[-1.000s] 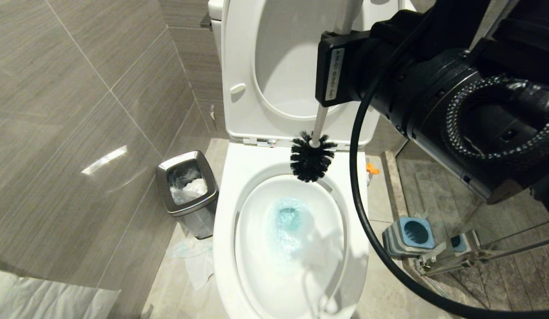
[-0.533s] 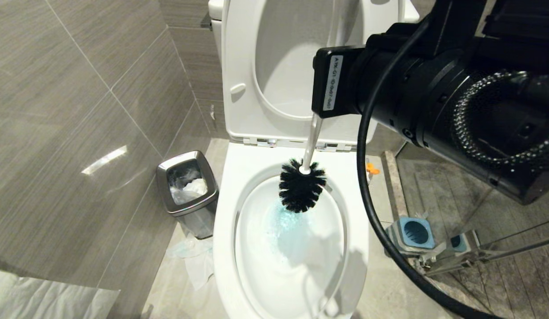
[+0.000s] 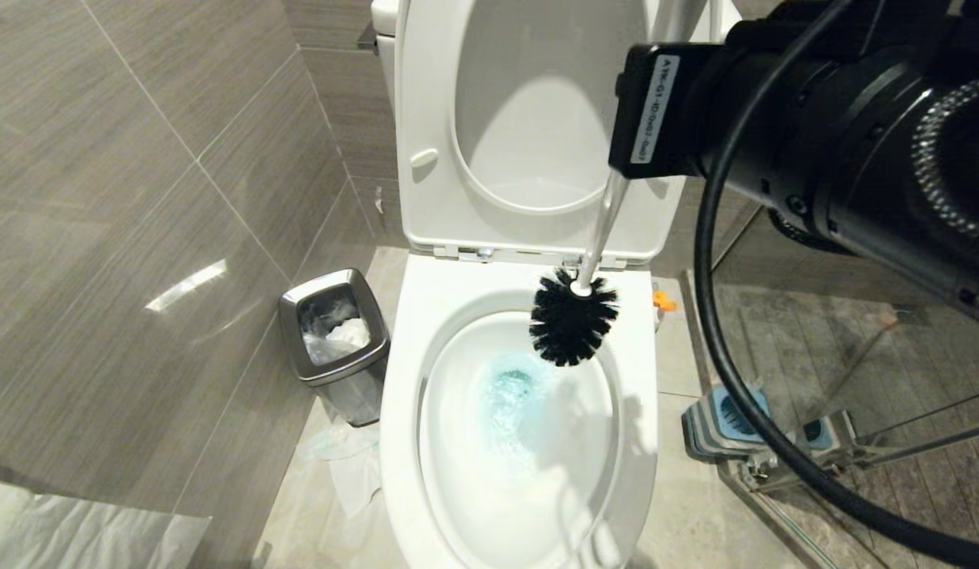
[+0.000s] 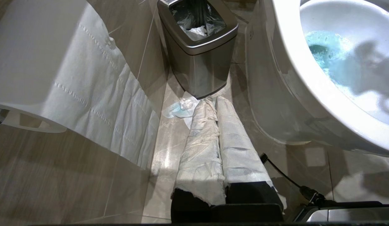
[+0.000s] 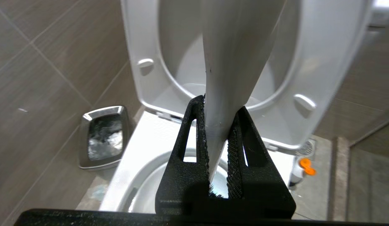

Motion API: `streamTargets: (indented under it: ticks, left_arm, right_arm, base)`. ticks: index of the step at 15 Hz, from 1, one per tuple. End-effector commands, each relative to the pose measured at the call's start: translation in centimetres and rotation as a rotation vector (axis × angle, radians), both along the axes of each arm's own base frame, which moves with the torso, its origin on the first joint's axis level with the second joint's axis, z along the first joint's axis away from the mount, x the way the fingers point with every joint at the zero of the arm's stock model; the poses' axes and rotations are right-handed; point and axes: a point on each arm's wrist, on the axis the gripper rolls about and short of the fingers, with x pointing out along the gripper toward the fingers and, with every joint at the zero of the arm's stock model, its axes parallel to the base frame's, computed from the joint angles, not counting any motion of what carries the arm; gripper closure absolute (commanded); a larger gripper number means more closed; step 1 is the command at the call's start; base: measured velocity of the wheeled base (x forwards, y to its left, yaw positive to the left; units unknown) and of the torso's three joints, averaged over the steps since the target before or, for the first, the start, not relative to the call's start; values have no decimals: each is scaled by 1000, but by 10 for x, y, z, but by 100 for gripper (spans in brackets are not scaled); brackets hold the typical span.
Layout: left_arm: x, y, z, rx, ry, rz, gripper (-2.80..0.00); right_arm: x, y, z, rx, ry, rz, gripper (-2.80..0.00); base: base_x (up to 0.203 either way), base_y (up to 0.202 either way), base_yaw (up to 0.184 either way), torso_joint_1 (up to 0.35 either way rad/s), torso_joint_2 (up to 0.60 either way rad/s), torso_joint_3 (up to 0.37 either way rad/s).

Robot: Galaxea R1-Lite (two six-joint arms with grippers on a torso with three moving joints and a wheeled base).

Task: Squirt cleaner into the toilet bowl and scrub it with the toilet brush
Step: Put the toilet brush back

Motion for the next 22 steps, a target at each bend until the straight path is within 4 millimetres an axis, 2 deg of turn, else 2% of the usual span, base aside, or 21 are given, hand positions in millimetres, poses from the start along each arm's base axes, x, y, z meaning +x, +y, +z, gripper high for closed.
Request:
streamTargets:
  ticks: [1, 3, 5, 9, 14, 22]
  left_arm:
    - [0, 0, 0, 0, 1, 0, 0]
    - [0, 0, 0, 0, 1, 0, 0]
    - [0, 0, 0, 0, 1, 0, 0]
    - [0, 0, -1, 0, 3, 0, 0]
    - [0, 0, -1, 0, 3, 0, 0]
    - [0, 0, 0, 0, 1, 0, 0]
  right_arm:
    - [-11, -20, 5, -2, -12, -23, 0]
    - [-16, -35, 3, -15, -12, -51, 0]
    - [-13, -49, 3, -15, -11, -115, 0]
    - [2, -71, 2, -17, -10, -221, 0]
    - [25, -91, -9, -40, 13, -346, 0]
    - [59, -143, -25, -34, 30, -527, 0]
  base:
    - [0, 0, 0, 0, 0, 0]
    - [0, 0, 0, 0, 0, 0]
    - [0, 0, 0, 0, 0, 0]
    - [0, 0, 0, 0, 0, 0]
    - [0, 0, 0, 0, 0, 0]
    - [0, 0, 0, 0, 0, 0]
